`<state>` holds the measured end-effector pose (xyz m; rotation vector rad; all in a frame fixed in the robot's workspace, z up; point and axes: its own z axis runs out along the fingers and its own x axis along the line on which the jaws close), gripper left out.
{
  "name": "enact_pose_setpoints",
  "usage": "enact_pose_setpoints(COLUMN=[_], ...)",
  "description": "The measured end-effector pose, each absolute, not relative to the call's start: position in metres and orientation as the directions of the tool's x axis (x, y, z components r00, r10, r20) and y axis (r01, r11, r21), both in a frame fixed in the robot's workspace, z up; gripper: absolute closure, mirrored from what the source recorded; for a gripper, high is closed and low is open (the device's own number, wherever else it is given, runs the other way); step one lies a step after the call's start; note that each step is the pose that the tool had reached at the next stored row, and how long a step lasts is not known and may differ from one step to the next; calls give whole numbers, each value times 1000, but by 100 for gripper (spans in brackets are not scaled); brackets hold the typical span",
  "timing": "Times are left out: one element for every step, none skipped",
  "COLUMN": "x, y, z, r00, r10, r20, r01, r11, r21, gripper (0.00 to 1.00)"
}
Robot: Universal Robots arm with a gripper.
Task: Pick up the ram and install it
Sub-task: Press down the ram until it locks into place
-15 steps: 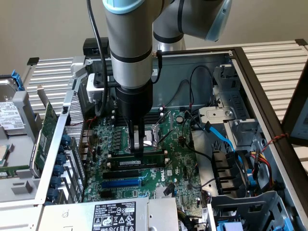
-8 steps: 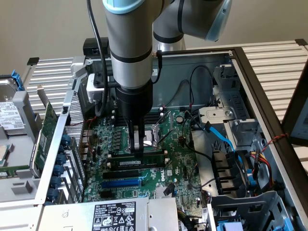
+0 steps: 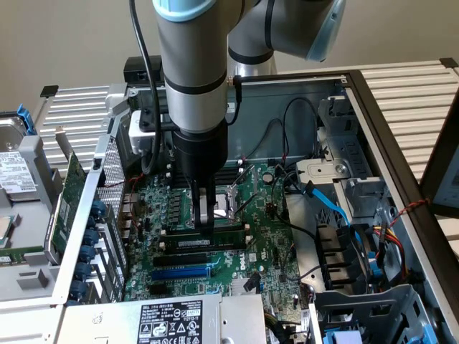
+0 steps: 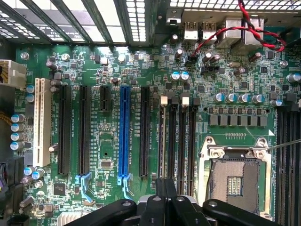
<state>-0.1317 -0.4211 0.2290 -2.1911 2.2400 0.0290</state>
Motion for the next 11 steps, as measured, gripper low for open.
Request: enact_pose_setpoints(x=[-132,-132,-132,-132,-132,-132,-132,-132,-132,-132,-132], y=[-421,-421,-421,-421,-421,-421,-421,-421,-421,-421,-421], z=[229,228,228,227,227,227,226,226,226,226,227], r00=[-22,-22,-22,-22,-22,-22,-21,-21,-21,-21,-21], r10=[-1000,-1000,-1000,-1000,-1000,-1000,-1000,-1000,-1000,-1000,-1000], r20=[-19,-19,-19,-19,-19,-19,-18,-19,-19,-19,-19], r01=[-1000,-1000,-1000,-1000,-1000,-1000,-1000,-1000,-1000,-1000,-1000], r11=[22,22,22,22,22,21,21,21,21,21,21], r21=[8,8,7,7,7,7,7,7,7,7,6], gripper=[90,90,90,90,90,90,90,90,90,90,90])
